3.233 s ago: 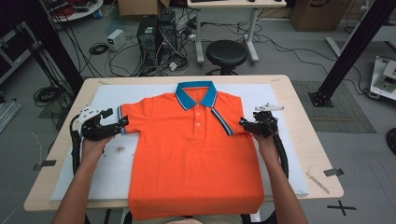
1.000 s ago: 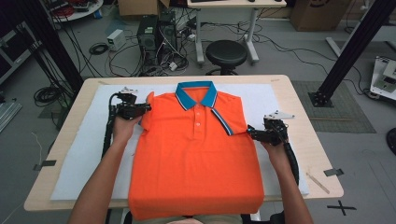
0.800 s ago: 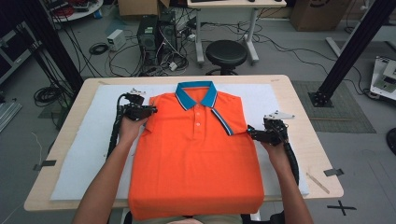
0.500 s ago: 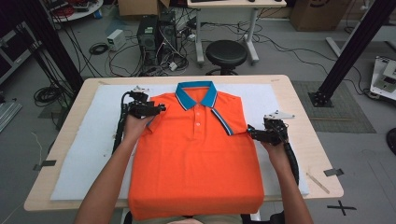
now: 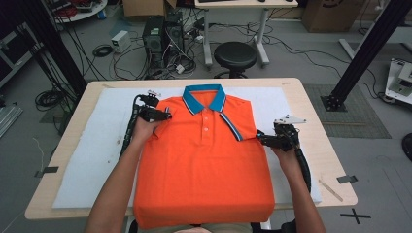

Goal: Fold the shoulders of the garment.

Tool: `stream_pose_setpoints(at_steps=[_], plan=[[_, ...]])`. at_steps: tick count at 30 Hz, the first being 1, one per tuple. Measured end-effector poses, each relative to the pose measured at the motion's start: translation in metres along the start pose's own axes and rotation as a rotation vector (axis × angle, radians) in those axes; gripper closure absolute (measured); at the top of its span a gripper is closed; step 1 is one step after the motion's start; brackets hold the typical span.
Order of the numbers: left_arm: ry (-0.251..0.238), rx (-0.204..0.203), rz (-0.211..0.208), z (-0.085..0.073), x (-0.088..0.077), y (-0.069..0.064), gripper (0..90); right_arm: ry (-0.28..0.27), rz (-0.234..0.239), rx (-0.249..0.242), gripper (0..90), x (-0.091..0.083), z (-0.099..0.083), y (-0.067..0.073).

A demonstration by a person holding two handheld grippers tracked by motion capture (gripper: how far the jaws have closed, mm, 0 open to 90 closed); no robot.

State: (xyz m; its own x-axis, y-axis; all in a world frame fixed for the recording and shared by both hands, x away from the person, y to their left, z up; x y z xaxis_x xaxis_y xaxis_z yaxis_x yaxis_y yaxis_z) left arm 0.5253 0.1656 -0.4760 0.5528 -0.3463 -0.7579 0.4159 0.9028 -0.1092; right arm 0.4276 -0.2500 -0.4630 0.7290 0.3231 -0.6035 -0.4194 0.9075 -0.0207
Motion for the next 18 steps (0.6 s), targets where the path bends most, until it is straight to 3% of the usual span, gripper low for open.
stream_pose_setpoints(at_steps=[4, 6, 7, 9, 12, 14, 16, 18], plan=[[-0.004, 0.015, -0.015, -0.002, 0.002, -0.004, 77.5, 0.001, 0.003, -0.001, 26.5, 0.0, 0.0, 0.0], [-0.037, 0.018, -0.032, 0.0, -0.001, -0.007, 79.0, 0.002, 0.003, 0.001, 26.5, 0.0, 0.0, 0.0], [-0.078, 0.017, -0.055, 0.004, -0.004, -0.011, 79.1, 0.001, 0.002, 0.0, 26.4, 0.0, 0.0, 0.0], [-0.095, 0.017, -0.074, 0.005, -0.005, -0.014, 79.0, 0.0, 0.002, -0.001, 26.4, 0.0, 0.0, 0.0], [-0.15, 0.027, -0.154, 0.01, -0.01, -0.024, 75.9, 0.001, 0.0, -0.001, 26.5, 0.0, 0.0, 0.0], [-0.194, -0.008, -0.241, 0.015, -0.013, -0.032, 57.4, 0.003, -0.001, 0.0, 26.5, 0.0, 0.0, 0.0], [-0.226, 0.009, -0.228, 0.018, -0.016, -0.033, 50.8, 0.003, -0.001, 0.003, 26.5, 0.0, 0.0, 0.0], [-0.23, 0.049, -0.152, 0.019, -0.018, -0.03, 52.2, 0.004, -0.002, 0.002, 26.4, 0.0, 0.0, 0.0]])
Point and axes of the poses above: each handheld gripper's, and its own axes: x roughly forward along the jaws, z roughly out of its top, y roughly to its left, the point moved 6 cm from there along x, roughly forward along the jaws, and after that the axes turned 1 degree about z, right-handed, at the moved point
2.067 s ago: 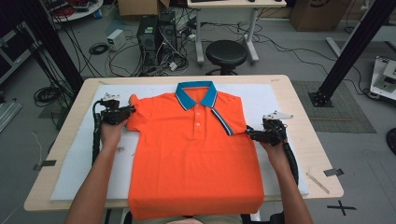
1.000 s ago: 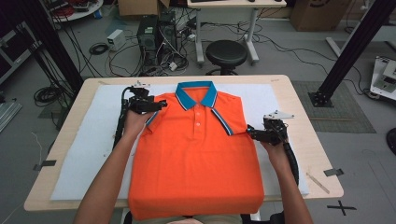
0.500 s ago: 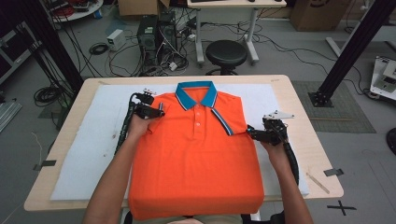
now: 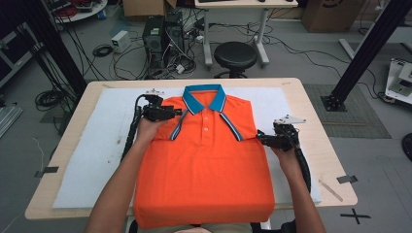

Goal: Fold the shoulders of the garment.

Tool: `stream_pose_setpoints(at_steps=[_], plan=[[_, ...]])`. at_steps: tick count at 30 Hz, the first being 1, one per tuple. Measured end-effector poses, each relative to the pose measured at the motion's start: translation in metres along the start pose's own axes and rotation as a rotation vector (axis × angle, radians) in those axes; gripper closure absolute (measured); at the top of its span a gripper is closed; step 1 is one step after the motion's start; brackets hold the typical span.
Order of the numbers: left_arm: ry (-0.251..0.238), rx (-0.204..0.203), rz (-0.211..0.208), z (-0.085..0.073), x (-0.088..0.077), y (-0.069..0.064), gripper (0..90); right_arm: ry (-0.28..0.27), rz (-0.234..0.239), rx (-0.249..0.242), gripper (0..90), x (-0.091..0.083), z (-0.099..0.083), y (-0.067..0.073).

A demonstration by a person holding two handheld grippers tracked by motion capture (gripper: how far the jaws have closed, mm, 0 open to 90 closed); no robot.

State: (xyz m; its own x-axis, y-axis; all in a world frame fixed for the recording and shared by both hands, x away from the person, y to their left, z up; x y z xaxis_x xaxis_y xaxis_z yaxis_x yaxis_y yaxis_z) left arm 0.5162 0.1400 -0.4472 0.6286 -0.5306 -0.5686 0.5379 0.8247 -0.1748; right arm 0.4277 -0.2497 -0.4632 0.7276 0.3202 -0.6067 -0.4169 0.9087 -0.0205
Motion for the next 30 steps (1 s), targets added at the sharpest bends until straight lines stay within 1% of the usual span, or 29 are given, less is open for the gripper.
stream_pose_setpoints(at_steps=[1, 2, 4, 6, 7, 10, 11, 13, 14, 15, 17, 18, 19, 20, 21, 22, 23, 24, 25, 26, 27, 28, 29, 30], plan=[[0.004, 0.006, 0.032, 0.0, -0.001, 0.003, 55.1, 0.0, 0.001, -0.001, 26.4, 0.0, 0.0, 0.0], [0.014, 0.006, 0.052, -0.001, -0.002, 0.005, 59.6, 0.0, 0.001, -0.003, 26.4, 0.0, 0.0, 0.0], [0.029, 0.018, 0.082, -0.004, -0.001, 0.008, 63.8, 0.0, 0.001, -0.002, 26.5, 0.0, 0.0, 0.0], [0.049, 0.03, 0.088, -0.008, 0.001, 0.008, 68.1, 0.001, 0.002, -0.002, 26.5, 0.0, 0.0, 0.0], [0.057, 0.036, 0.084, -0.011, 0.003, 0.006, 69.5, 0.002, 0.002, -0.002, 26.4, 0.001, 0.0, 0.0], [0.096, 0.076, 0.087, -0.018, 0.01, 0.001, 73.7, 0.002, 0.002, -0.003, 26.4, 0.001, 0.0, 0.0], [0.112, 0.097, 0.091, -0.021, 0.013, -0.002, 74.8, 0.003, 0.002, -0.003, 26.4, 0.001, 0.0, 0.001], [0.128, 0.118, 0.093, -0.024, 0.017, -0.006, 78.1, 0.002, 0.002, -0.003, 26.4, 0.001, 0.0, 0.001], [0.134, 0.13, 0.092, -0.025, 0.019, -0.009, 78.1, 0.002, 0.002, -0.003, 26.4, 0.001, 0.0, 0.001], [0.146, 0.154, 0.091, -0.026, 0.022, -0.012, 78.2, 0.002, 0.002, -0.003, 26.5, 0.001, 0.0, 0.0], [0.157, 0.174, 0.085, -0.029, 0.025, -0.016, 78.1, 0.001, 0.004, -0.002, 26.4, 0.0, 0.0, 0.0], [0.168, 0.191, 0.076, -0.031, 0.028, -0.019, 78.1, 0.001, 0.004, -0.002, 26.4, 0.0, 0.0, 0.0], [0.167, 0.203, 0.078, -0.031, 0.028, -0.019, 78.1, 0.001, 0.004, -0.002, 26.4, 0.0, 0.0, 0.0], [0.168, 0.203, 0.07, -0.031, 0.027, -0.02, 78.0, 0.001, 0.005, -0.002, 26.5, 0.0, 0.0, 0.0], [0.164, 0.191, 0.053, -0.031, 0.026, -0.019, 74.8, 0.002, 0.005, -0.001, 26.4, 0.001, 0.0, 0.001], [0.158, 0.179, 0.037, -0.03, 0.025, -0.019, 74.8, 0.002, 0.005, -0.001, 26.4, 0.001, 0.0, 0.001], [0.137, 0.155, 0.013, -0.029, 0.022, -0.019, 65.3, 0.003, 0.007, -0.004, 26.4, 0.001, 0.0, 0.001], [0.118, 0.136, 0.003, -0.028, 0.02, -0.018, 65.3, 0.003, 0.007, -0.004, 26.4, 0.001, 0.0, 0.001], [0.095, 0.112, -0.003, -0.027, 0.017, -0.017, 57.6, 0.004, 0.008, -0.004, 26.4, 0.001, 0.0, 0.001], [0.047, 0.062, -0.014, -0.026, 0.01, -0.014, 41.0, 0.003, 0.016, -0.004, 26.4, 0.001, 0.0, 0.002], [0.047, 0.062, -0.014, -0.026, 0.01, -0.014, 37.6, 0.003, 0.018, -0.005, 26.3, 0.001, 0.0, 0.002], [0.023, 0.046, -0.019, -0.026, 0.006, -0.012, 37.6, 0.003, 0.018, -0.005, 26.3, 0.001, 0.0, 0.002], [-0.01, 0.018, -0.026, -0.027, 0.001, -0.01, 27.3, 0.001, 0.03, -0.007, 26.2, 0.001, 0.0, 0.003], [-0.031, 0.006, -0.029, -0.027, -0.001, -0.008, 24.3, 0.002, 0.032, -0.007, 25.1, 0.001, 0.0, 0.004]])
Point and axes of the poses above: each handheld gripper's, and its own axes: x roughly forward along the jaws, z roughly out of its top, y roughly to its left, the point moved 6 cm from there along x, roughly forward along the jaws, and after that the axes turned 1 degree about z, right-handed, at the moved point
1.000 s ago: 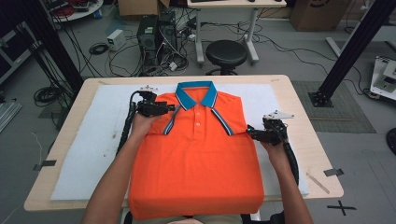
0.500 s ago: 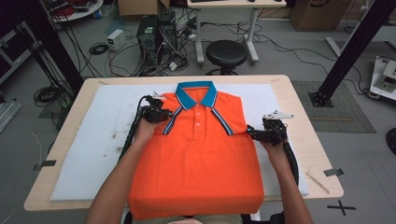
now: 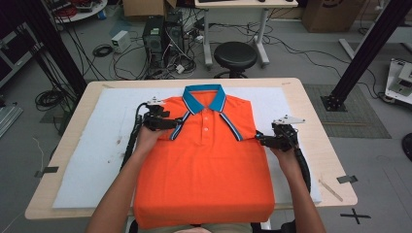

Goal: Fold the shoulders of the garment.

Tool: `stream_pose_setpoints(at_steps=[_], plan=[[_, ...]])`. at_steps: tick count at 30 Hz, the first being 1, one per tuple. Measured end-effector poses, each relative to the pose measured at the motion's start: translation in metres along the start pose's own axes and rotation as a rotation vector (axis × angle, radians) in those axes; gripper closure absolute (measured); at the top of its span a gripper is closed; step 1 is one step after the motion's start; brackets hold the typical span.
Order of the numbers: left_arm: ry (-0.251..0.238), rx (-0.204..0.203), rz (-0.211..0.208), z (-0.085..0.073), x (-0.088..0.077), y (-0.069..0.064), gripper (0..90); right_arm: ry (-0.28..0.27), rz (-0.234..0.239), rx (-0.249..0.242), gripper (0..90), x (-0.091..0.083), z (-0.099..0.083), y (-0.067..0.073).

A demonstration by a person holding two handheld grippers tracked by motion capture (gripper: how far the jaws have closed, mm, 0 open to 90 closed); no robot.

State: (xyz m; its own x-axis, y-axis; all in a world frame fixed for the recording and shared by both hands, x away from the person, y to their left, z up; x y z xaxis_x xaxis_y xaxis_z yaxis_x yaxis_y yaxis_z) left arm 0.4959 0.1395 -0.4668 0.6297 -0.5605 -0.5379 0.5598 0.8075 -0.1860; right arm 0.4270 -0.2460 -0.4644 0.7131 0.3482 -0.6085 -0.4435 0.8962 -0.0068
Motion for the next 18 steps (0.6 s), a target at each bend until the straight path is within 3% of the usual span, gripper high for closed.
stream_pose_setpoints(at_steps=[3, 7, 9, 15, 18], plan=[[-0.066, -0.003, -0.001, -0.002, -0.011, 0.006, 23.2, 0.001, 0.026, -0.009, 21.1, 0.001, 0.0, 0.003], [-0.13, 0.043, 0.016, -0.007, -0.027, 0.01, 23.2, -0.008, 0.055, -0.016, 20.4, 0.002, 0.001, 0.005], [-0.174, 0.056, 0.005, -0.008, -0.037, 0.011, 23.3, -0.005, 0.059, -0.013, 20.4, 0.002, 0.0, 0.006], [-0.237, 0.111, -0.031, -0.015, -0.058, 0.017, 23.8, -0.038, 0.079, -0.019, 20.4, 0.0, 0.003, 0.005], [-0.268, 0.098, -0.04, -0.021, -0.067, 0.019, 23.7, -0.053, 0.086, -0.017, 20.4, 0.0, 0.004, 0.004]])
Point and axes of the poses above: each handheld gripper's, and its own axes: x roughly forward along the jaws, z roughly out of its top, y roughly to its left, the point moved 6 cm from there along x, roughly forward along the jaws, and after that the axes turned 1 degree about z, right-handed, at the moved point
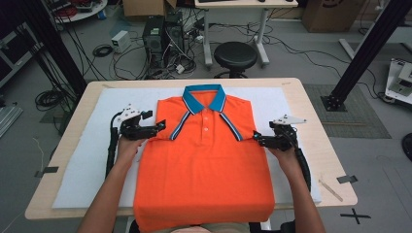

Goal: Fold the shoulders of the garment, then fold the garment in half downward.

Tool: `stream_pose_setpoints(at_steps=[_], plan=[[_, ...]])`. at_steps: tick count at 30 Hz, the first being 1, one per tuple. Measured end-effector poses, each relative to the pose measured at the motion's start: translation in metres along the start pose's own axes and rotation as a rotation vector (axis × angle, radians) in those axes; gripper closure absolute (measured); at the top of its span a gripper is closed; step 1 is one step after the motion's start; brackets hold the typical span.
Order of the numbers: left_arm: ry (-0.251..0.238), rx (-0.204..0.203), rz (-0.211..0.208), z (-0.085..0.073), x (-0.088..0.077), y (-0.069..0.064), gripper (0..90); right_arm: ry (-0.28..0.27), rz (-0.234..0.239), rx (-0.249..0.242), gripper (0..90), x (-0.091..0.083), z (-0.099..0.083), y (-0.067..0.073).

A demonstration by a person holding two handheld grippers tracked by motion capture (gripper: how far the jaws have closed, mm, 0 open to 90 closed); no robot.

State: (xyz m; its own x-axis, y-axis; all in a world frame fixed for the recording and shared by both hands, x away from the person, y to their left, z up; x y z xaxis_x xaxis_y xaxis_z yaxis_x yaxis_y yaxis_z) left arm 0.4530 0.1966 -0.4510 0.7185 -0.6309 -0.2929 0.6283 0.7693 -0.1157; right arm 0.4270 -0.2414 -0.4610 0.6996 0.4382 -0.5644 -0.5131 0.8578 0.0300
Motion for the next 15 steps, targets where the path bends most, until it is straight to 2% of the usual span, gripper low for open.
stream_pose_setpoints(at_steps=[3, 6, 9, 12, 15], plan=[[-0.004, -0.04, 0.007, -0.003, -0.007, -0.001, 19.8, 0.003, 0.004, -0.001, 20.4, 0.0, 0.0, 0.001], [-0.026, -0.026, 0.01, -0.003, -0.012, 0.0, 19.6, 0.005, 0.009, -0.016, 20.4, 0.0, -0.001, 0.003], [-0.033, -0.032, 0.012, -0.004, -0.015, 0.0, 19.7, 0.003, 0.011, -0.019, 20.4, -0.001, -0.001, 0.003], [-0.035, -0.024, 0.018, -0.004, -0.018, 0.0, 19.7, 0.0, 0.007, -0.005, 20.4, -0.002, -0.001, 0.001], [-0.029, -0.027, 0.023, -0.006, -0.021, 0.0, 19.7, 0.001, 0.004, -0.011, 20.4, -0.003, -0.001, 0.001]])
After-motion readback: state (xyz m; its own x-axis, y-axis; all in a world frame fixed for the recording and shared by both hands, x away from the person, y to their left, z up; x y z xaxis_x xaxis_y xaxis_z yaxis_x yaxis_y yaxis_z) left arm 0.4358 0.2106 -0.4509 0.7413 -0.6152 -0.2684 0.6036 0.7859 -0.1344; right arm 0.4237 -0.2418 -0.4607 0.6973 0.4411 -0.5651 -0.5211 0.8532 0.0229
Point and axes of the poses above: each handheld gripper's, and its own axes: x roughly forward along the jaws, z roughly out of its top, y roughly to its left, the point moved 6 cm from there along x, roughly forward along the jaws, and after that the axes turned 1 degree about z, right-handed, at the moved point
